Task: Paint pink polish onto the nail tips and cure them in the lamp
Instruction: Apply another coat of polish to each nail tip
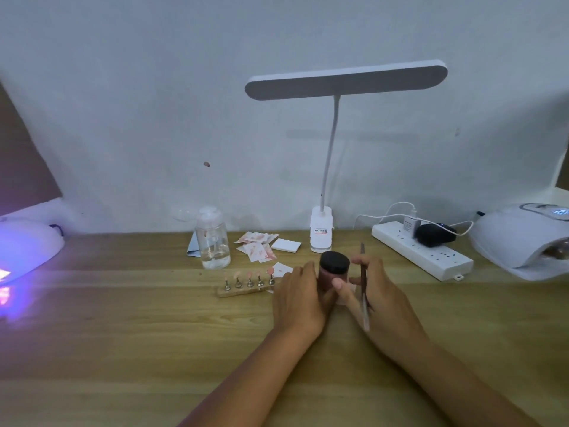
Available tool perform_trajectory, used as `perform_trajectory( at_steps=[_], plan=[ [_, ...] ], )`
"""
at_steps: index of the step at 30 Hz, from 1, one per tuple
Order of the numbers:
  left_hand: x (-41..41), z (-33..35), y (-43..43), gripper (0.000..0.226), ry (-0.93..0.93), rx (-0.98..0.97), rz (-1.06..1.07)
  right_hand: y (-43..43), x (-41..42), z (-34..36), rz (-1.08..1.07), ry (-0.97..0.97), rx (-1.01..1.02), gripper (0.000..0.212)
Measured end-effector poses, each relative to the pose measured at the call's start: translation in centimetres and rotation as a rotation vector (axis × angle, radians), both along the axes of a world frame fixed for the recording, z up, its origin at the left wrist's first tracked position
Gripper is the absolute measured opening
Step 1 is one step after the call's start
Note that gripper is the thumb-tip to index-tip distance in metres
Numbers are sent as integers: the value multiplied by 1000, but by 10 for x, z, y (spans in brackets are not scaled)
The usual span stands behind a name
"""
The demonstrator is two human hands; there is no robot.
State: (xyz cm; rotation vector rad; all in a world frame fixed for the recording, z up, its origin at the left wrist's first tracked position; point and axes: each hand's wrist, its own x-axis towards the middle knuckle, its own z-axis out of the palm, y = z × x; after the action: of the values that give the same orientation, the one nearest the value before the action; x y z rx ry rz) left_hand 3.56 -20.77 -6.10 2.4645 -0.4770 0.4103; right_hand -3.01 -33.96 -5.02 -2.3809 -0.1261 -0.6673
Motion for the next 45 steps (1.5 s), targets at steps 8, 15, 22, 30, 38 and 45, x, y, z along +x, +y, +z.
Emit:
perform_trajectory(
  at_steps=[8,15,22,30,38,45],
  plan=[
    [-16,8,25,30,-12,-116,-116,3,-9,14,-128,-209,-106,10],
    [12,25,146,48,-80,-115,194,21,-15,15,9,-207,-615,47],
    [36,3,161,55,195,87,155,38,10,17,-74,-35,-711,34],
    [33,9,167,20,101,-19,67,71,34,12,-189,-84,-918,9],
    [26,11,174,27,53,-301,30,76,36,4,-269,-148,-903,9],
    [25,10,175,26,32,-362,-20,70,24,9,-198,-253,-830,34]
  ],
)
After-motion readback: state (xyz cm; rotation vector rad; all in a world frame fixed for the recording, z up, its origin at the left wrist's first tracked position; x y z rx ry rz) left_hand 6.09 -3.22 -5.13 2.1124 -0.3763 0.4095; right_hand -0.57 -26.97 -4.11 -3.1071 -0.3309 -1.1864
